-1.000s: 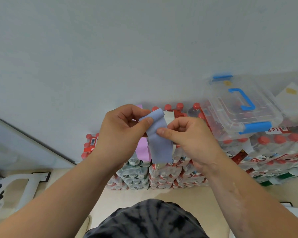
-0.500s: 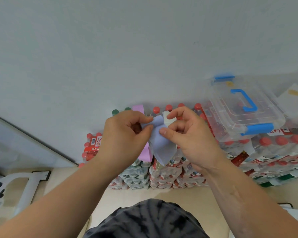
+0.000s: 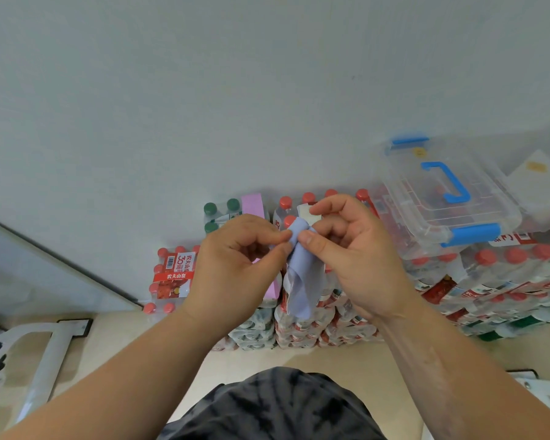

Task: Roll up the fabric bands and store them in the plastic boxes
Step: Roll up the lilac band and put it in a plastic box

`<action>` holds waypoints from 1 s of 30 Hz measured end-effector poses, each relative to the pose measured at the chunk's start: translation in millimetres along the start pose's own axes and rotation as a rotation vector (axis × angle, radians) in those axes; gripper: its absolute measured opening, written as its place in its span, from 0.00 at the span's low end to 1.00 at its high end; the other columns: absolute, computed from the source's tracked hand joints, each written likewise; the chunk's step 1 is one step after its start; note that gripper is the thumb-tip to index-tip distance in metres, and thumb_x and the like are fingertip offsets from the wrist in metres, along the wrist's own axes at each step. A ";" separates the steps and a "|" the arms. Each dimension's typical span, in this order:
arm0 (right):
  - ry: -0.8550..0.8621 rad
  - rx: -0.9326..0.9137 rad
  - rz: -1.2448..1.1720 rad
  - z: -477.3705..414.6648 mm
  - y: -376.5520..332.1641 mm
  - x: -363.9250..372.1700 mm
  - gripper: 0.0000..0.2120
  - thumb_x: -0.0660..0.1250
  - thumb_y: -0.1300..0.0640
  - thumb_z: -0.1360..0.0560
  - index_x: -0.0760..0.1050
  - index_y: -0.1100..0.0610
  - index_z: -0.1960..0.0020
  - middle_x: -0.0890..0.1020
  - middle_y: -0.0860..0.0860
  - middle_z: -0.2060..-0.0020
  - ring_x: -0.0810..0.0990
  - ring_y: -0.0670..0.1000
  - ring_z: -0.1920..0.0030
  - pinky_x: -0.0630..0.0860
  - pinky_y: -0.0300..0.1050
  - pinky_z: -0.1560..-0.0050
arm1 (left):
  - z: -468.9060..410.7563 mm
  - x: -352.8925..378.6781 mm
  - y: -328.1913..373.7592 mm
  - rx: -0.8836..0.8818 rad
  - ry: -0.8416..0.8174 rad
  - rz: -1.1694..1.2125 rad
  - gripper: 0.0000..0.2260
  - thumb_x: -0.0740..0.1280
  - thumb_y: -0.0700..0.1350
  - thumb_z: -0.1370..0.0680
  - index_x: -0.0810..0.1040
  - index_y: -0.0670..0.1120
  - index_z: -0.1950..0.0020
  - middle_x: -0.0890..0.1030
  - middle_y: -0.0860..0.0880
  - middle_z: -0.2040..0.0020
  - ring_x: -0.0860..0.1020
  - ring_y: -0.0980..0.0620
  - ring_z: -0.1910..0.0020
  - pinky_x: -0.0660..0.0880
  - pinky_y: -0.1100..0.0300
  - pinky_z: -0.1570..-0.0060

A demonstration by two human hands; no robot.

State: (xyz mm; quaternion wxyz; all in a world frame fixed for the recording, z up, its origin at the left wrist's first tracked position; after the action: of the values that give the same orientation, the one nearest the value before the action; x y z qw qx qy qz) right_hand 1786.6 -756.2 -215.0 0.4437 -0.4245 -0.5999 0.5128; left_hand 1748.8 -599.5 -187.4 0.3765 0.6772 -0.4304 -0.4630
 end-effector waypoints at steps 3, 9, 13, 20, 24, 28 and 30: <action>0.034 0.090 -0.005 1.7 4.6 -2.6 0.14 0.75 0.49 0.29 0.81 0.48 0.45 0.87 0.55 0.62 0.85 0.55 0.52 0.77 0.54 0.44 | -3.3 0.2 6.4 0.043 -0.027 -0.005 0.12 0.75 0.31 0.28 0.84 0.49 0.57 0.82 0.50 0.60 0.81 0.54 0.59 0.77 0.66 0.58; 0.023 0.132 0.086 0.8 6.6 -3.1 0.05 0.74 0.55 0.26 0.84 0.48 0.50 0.87 0.56 0.58 0.86 0.57 0.51 0.81 0.64 0.46 | -4.9 -3.8 1.6 -0.071 -0.073 0.046 0.17 0.76 0.31 0.29 0.83 0.53 0.51 0.85 0.54 0.55 0.84 0.53 0.54 0.79 0.62 0.51; 0.011 0.075 -0.008 1.4 -0.3 -0.8 0.07 0.71 0.62 0.24 0.81 0.52 0.50 0.86 0.59 0.58 0.86 0.57 0.55 0.81 0.51 0.55 | -4.8 -2.9 -0.2 -0.162 -0.079 0.214 0.15 0.73 0.32 0.27 0.85 0.52 0.51 0.86 0.50 0.56 0.83 0.46 0.54 0.82 0.53 0.50; -0.002 0.045 0.035 -1.4 -1.4 0.7 0.17 0.74 0.64 0.25 0.76 0.48 0.42 0.86 0.58 0.62 0.85 0.57 0.59 0.80 0.52 0.58 | -10.0 -5.6 14.4 -0.111 -0.034 0.048 0.15 0.73 0.34 0.25 0.83 0.56 0.53 0.86 0.55 0.57 0.85 0.53 0.57 0.82 0.62 0.55; 0.024 0.044 0.004 -2.3 -0.6 0.6 0.16 0.75 0.63 0.26 0.79 0.47 0.43 0.84 0.63 0.61 0.84 0.65 0.52 0.81 0.63 0.45 | -9.8 -4.5 13.5 -0.120 0.013 0.060 0.15 0.74 0.34 0.26 0.83 0.57 0.56 0.86 0.59 0.59 0.83 0.60 0.60 0.78 0.68 0.58; 0.073 0.073 -0.029 1.0 -1.6 -1.4 0.08 0.73 0.58 0.26 0.82 0.51 0.47 0.87 0.56 0.61 0.87 0.57 0.53 0.81 0.62 0.47 | -10.6 -3.8 7.9 -0.148 -0.001 0.113 0.15 0.74 0.31 0.28 0.85 0.52 0.57 0.87 0.54 0.58 0.84 0.56 0.59 0.79 0.67 0.57; 0.088 0.064 -0.028 1.8 -2.8 -3.1 0.06 0.73 0.61 0.25 0.82 0.52 0.49 0.87 0.53 0.61 0.87 0.54 0.55 0.82 0.57 0.50 | -10.9 -3.1 4.0 -0.169 -0.023 0.185 0.15 0.75 0.30 0.28 0.86 0.52 0.58 0.87 0.46 0.56 0.85 0.46 0.54 0.82 0.59 0.53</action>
State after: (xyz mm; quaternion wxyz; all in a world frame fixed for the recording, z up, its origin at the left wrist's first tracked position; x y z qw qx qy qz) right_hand 1785.4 -759.9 -212.6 0.4902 -0.4240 -0.5688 0.5063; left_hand 1757.6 -596.8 -179.7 0.4682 0.5950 -0.4550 -0.4687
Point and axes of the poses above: each hand's wrist, its own z-axis away from the middle knuckle, its own x-axis out of the palm, y = z × x, the point moved 8 cm from there along -z, towards the middle knuckle
